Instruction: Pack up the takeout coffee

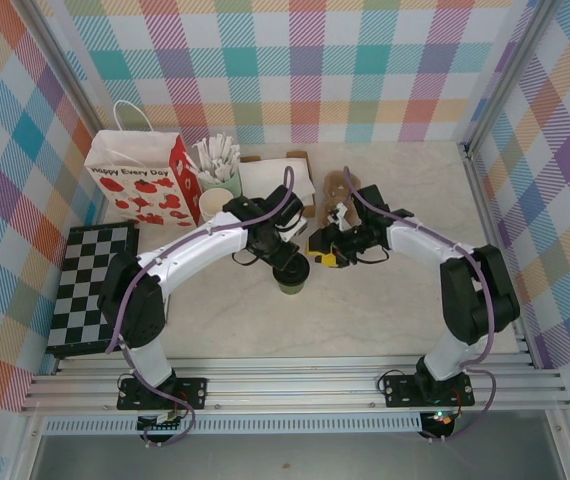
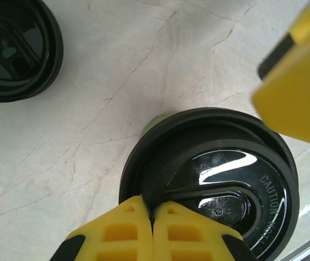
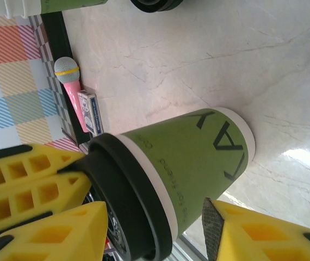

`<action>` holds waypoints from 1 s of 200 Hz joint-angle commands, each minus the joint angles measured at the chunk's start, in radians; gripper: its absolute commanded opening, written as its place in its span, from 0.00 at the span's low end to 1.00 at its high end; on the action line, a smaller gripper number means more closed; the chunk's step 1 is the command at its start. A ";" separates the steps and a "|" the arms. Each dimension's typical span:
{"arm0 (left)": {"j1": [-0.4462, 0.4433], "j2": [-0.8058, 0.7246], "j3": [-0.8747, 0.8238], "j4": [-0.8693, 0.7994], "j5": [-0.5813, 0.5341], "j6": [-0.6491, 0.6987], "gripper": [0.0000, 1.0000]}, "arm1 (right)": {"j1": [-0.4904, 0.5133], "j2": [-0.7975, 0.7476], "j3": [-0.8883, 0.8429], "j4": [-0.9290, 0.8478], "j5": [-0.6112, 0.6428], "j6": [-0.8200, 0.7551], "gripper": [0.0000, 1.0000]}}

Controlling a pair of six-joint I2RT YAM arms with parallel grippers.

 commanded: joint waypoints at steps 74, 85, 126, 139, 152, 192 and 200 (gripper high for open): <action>-0.008 0.036 -0.044 0.024 0.036 0.028 0.00 | 0.005 0.095 -0.012 -0.073 -0.047 -0.046 0.43; -0.008 0.041 -0.066 0.037 0.046 0.015 0.00 | 0.006 0.101 -0.029 -0.072 -0.041 -0.048 0.43; -0.008 0.043 -0.193 0.104 0.087 -0.075 0.00 | 0.021 0.128 -0.107 -0.057 0.006 -0.047 0.44; -0.009 0.041 -0.236 0.131 0.100 -0.106 0.00 | 0.033 0.146 -0.121 -0.045 0.008 -0.044 0.43; -0.009 0.042 -0.261 0.149 0.103 -0.126 0.00 | 0.044 0.159 -0.119 -0.037 0.010 -0.040 0.43; -0.008 0.049 -0.251 0.152 0.086 -0.133 0.00 | 0.046 0.142 -0.076 -0.062 0.059 -0.052 0.44; -0.009 0.052 -0.235 0.138 0.077 -0.135 0.00 | 0.046 0.127 -0.070 -0.057 0.058 -0.051 0.45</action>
